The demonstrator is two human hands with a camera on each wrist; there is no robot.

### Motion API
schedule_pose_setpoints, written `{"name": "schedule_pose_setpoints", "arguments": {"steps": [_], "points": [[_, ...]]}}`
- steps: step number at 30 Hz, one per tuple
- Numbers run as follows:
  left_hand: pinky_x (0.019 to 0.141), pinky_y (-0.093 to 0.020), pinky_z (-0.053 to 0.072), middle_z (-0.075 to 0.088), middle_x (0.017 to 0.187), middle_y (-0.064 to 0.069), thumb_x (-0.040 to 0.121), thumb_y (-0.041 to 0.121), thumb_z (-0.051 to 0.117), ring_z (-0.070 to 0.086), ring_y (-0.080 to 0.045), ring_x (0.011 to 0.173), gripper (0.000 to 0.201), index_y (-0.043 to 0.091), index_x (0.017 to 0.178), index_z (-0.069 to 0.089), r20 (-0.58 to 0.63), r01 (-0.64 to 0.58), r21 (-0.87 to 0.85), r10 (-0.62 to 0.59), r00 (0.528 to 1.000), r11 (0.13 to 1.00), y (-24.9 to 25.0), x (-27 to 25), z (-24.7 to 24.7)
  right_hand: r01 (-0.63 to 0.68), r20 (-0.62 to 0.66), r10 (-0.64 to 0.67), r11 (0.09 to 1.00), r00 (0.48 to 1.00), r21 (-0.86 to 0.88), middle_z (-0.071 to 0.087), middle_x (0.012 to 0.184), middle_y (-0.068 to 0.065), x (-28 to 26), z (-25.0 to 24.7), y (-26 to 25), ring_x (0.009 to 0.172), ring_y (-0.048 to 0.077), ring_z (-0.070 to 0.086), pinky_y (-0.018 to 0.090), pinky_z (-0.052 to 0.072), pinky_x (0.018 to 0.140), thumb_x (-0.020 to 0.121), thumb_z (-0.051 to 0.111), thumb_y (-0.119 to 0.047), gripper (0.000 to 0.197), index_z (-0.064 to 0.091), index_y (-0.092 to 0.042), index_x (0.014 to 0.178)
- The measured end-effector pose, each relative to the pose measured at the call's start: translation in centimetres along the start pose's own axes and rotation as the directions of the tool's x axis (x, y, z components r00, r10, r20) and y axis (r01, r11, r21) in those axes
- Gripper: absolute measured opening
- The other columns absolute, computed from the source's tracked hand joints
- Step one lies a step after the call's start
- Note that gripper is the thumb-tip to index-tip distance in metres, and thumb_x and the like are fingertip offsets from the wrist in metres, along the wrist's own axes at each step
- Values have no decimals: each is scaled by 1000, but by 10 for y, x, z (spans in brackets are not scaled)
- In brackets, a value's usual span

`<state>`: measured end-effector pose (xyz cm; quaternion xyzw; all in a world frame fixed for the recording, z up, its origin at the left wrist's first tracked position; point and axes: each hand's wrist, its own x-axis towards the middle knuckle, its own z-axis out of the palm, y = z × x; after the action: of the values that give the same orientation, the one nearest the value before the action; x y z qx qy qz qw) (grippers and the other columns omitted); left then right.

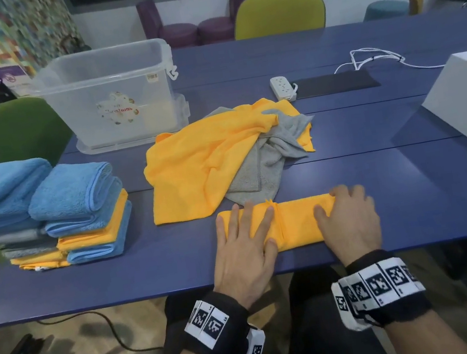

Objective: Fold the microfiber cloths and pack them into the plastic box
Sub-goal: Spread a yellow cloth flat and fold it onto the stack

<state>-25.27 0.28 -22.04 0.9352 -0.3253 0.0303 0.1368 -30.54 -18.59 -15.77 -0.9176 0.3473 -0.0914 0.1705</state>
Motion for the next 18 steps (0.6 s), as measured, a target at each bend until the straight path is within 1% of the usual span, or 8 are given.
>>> {"name": "schedule_pose_setpoints", "arguments": {"steps": [1,3,6,9,12,14,16,18], "points": [[126,-56,-3,7,172,-3,105,45,18,-2,-29,159,59,40,163,9,9,1,9,-1,1000,1000,0,0,-1,-73,26,74,996,997,-44,49,127,15,1,0,6,116,36,49,48,47,89,95,59,-46,49,53,-9,127],[126,-57,-4,8,171,-4,103,45,18,-2,-29,158,60,41,163,10,29,7,20,-7,1000,1000,1,1,-2,-190,115,194,981,974,-45,48,128,17,3,1,15,118,39,49,49,47,90,92,61,-54,61,49,-5,127],[125,-59,-3,12,171,-5,101,45,16,-1,-31,158,62,41,162,13,44,30,28,-31,999,999,3,2,-4,-257,222,240,965,945,52,56,112,15,10,-2,21,108,39,57,42,46,79,89,66,-53,59,49,-3,116],[125,-61,-1,16,170,-7,99,45,18,2,-32,158,62,40,161,20,40,55,45,-57,998,997,7,2,-5,-260,299,198,948,934,184,57,89,10,15,-5,25,88,32,56,37,40,69,88,70,-45,42,52,-6,88],[124,-63,-1,17,170,-6,101,47,16,3,-32,158,60,41,161,22,37,68,54,-70,997,996,9,3,-4,-226,286,133,919,949,324,52,74,9,19,-7,26,75,32,54,39,38,61,85,71,-32,37,47,-8,73],[123,-64,-1,19,169,-5,105,53,13,4,-32,158,57,42,160,25,26,74,47,-75,997,996,9,4,-2,-166,242,60,878,968,449,50,72,10,20,-10,20,73,37,56,43,44,62,84,69,-27,31,46,-8,73],[122,-65,-1,21,169,-5,106,58,12,5,-32,158,57,43,159,26,18,79,52,-80,997,996,10,4,0,-98,193,-17,815,981,572,55,75,11,17,-15,6,78,39,61,54,56,69,79,68,-31,28,52,-7,81],[122,-66,-1,22,168,-6,105,59,17,6,-33,158,57,43,158,27,11,81,54,-82,997,995,10,4,0,-6,161,-130,759,978,652,62,79,12,11,-19,-13,79,36,65,58,57,69,74,67,-34,28,57,-10,86]]}}
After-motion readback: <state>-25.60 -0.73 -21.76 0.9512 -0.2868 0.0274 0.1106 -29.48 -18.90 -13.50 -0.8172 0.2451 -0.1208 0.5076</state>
